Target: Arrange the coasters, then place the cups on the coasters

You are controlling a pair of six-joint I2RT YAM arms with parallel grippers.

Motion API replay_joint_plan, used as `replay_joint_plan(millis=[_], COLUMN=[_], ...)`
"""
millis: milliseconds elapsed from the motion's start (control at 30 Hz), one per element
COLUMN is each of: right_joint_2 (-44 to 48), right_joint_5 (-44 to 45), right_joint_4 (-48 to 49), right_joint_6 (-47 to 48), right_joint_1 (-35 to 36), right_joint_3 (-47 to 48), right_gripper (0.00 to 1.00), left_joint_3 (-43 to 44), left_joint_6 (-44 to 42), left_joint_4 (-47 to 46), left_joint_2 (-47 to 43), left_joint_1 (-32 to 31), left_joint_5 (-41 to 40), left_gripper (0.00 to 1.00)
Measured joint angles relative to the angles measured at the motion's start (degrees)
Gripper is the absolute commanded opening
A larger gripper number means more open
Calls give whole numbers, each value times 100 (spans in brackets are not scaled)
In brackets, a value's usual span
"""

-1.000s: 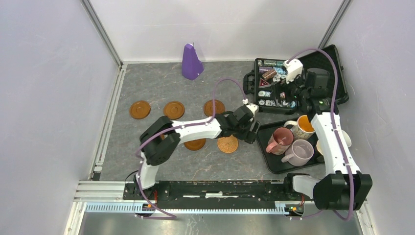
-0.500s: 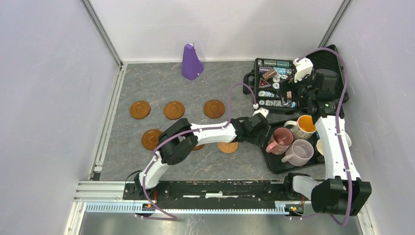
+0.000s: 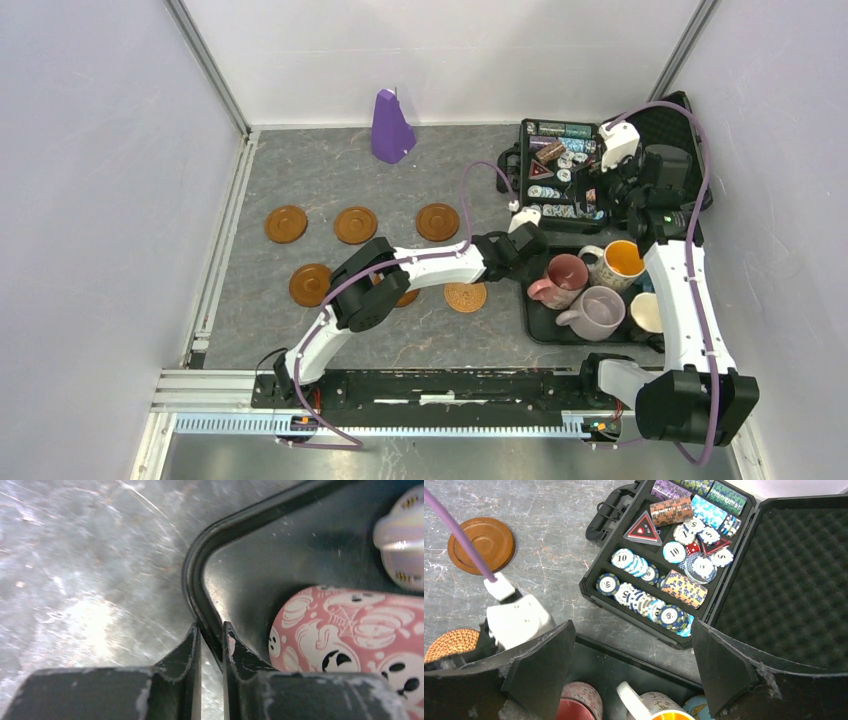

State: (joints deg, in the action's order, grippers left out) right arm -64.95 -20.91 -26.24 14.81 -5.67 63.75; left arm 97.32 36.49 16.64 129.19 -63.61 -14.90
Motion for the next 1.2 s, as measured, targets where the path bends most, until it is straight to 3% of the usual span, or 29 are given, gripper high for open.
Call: replay_joint_plan(millis=[200,467,567,833,933,1067,1200], right_joint_2=[50,50,50,0,-66,-136,-144], right_joint_5=[2,0,-2,-155,-310,-507,-658], right_joint_4=[-2,0,0,0,-4,-70,-155], right_joint_6=[-2,2,2,22,52,114,179], right_joint_1=[0,0,0,0,0,0,0], right_joint_3=[-101,-101,-101,-101,-101,-101,-98], right_gripper=[93,93,93,93,94,94,95], left_joint_3=[-59,-192,-197,-555,-717,-933,-1029], left_joint_6=[9,0,0,-334,-688,-1683,-2883], left_joint_4=[-46,26,31,413,610,868,1032], left_joint_2=[-9,-120,-131,-498,-835,-1578,-2271], left_joint_1=[428,566,562,619,745,1095,1497], left_joint_5=[55,223,304,372,448,649,1506], left_gripper=[5,7,20,73,98,100,100])
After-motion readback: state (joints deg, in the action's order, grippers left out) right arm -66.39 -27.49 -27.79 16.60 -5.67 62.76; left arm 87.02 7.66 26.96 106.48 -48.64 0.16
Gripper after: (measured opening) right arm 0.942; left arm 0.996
